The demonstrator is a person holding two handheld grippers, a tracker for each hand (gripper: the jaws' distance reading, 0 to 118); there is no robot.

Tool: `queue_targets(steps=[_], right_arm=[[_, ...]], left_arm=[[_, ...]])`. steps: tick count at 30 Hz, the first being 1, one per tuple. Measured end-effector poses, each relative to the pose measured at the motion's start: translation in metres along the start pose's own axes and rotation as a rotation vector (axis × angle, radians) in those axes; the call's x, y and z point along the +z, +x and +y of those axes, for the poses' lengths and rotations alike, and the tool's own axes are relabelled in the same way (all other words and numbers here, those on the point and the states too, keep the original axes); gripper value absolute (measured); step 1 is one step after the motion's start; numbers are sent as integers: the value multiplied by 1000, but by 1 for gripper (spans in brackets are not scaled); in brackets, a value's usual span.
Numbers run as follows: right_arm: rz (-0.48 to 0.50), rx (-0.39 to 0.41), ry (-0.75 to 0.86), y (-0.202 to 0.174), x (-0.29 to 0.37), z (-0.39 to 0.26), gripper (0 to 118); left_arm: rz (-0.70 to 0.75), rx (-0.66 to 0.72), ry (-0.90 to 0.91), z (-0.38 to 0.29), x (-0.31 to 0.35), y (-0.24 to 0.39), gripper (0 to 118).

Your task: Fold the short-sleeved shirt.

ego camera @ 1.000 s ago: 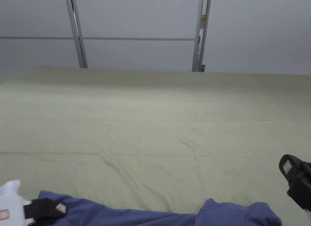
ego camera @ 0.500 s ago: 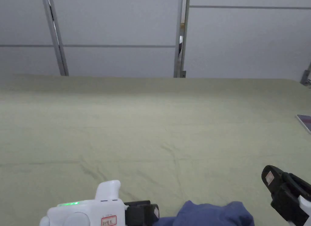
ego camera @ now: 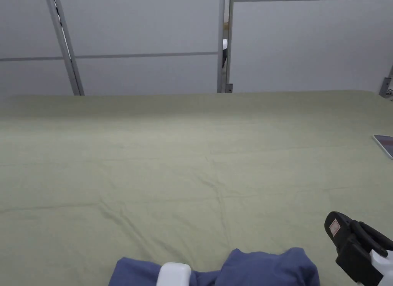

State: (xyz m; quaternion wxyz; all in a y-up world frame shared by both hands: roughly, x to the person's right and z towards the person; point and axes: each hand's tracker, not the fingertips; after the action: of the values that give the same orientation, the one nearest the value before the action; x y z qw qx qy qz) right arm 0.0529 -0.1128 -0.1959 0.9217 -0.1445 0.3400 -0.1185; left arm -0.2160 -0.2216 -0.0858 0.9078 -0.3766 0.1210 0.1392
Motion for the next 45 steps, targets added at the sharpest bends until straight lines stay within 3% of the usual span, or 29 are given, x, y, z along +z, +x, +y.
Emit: queue_targets(steps=[3, 6, 9, 12, 13, 14, 15, 18, 20, 22, 23, 24, 26, 27, 29, 33, 36, 38, 39, 42, 45], right_arm=[[-6, 12, 4, 1, 3, 1, 2], [-12, 8, 15, 3, 4, 3, 2], [-13, 0, 17, 5, 3, 4, 2], [-15, -4, 18, 7, 2, 3, 2], [-15, -11, 19, 7, 1, 2, 2], [-14, -19, 17, 8, 1, 1, 2], [-12, -28, 16, 8, 1, -1, 2], [-12, -42, 8, 7, -1, -6, 2], [-10, -46, -7, 6, -3, -8, 2], [-4, -49, -17, 4, -4, -9, 2], [-1, -43, -21, 3, -3, -10, 2], [-1, -37, -22, 1, -3, -10, 2], [0, -33, -22, -1, -2, -8, 2], [1, -33, -22, -2, -1, -7, 2], [-3, -22, -14, -1, 3, -4, 2], [-17, -11, -4, 5, 5, 1, 2], [-28, -9, 5, 8, 6, 1, 2], [-27, -24, 6, 6, 6, 0, 2], [-26, -29, 5, 5, 6, -1, 2], [-19, -37, -2, 1, 4, -4, 2], [-6, -37, -8, -4, 3, -5, 2]], left_arm=[[-119, 101, -24, 6, 4, 2, 0], [-121, 113, 79, 15, 27, -13, 0], [-165, 226, 197, 24, 63, -52, 1], [-201, 390, 224, 19, 87, -114, 48], [-210, 459, 185, 14, 90, -137, 48], [-185, 516, 109, 10, 92, -156, 93], [-191, 561, 83, 2, 91, -172, 118], [-228, 796, 126, -12, 97, -223, 118], [-398, 965, 58, -40, 68, -224, 118], [-584, 988, 137, -46, 55, -224, 118], [-611, 985, 80, -53, 40, -226, 116], [-618, 984, 42, -53, 31, -222, 101], [-497, 964, -17, -52, 10, -210, 16], [-400, 958, -76, -49, 4, -205, 13], [-555, 1076, 21, -51, 7, -206, 13], [-413, 982, 51, -56, 38, -234, 13], [-329, 1010, 127, -56, 81, -230, 13], [-175, 997, 130, -56, 107, -236, 13], [-107, 959, 115, -48, 114, -255, 13], [24, 768, 94, -24, 138, -235, 13], [-7, 544, 138, 14, 144, -197, 13]])
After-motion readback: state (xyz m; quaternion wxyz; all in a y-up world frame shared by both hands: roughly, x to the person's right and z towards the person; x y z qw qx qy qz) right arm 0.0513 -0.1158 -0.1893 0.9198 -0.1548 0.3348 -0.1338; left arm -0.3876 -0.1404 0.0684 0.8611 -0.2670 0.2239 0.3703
